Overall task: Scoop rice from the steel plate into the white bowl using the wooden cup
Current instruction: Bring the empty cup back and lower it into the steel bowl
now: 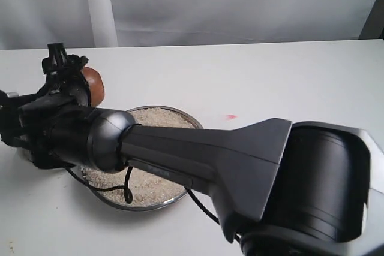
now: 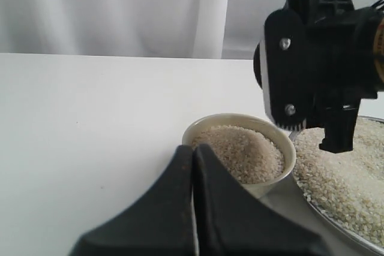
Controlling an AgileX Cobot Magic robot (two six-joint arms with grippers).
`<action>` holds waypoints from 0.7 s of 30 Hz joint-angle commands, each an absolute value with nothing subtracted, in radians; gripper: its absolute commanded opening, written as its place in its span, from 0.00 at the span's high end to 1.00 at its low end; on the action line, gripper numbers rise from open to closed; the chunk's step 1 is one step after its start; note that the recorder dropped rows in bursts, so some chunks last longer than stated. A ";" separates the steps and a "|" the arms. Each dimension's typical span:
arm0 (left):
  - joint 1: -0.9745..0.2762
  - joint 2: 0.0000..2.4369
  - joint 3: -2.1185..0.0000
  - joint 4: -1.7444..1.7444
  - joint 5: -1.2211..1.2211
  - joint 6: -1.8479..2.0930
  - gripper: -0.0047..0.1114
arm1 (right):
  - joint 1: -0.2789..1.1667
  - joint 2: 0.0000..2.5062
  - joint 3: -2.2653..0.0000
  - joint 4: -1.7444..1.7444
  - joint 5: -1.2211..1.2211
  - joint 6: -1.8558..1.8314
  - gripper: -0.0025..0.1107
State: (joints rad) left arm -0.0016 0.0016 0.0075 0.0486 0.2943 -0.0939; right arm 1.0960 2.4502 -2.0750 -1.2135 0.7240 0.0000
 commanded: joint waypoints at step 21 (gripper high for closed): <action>-0.005 0.000 0.000 0.044 0.284 -0.096 0.96 | 0.957 2.061 -1.648 -0.961 0.947 -0.361 0.98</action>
State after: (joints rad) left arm -0.0016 0.0016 0.0075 0.0486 0.2943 -0.0939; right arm 0.9760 2.0460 -1.6784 -0.9458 0.9469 -0.3380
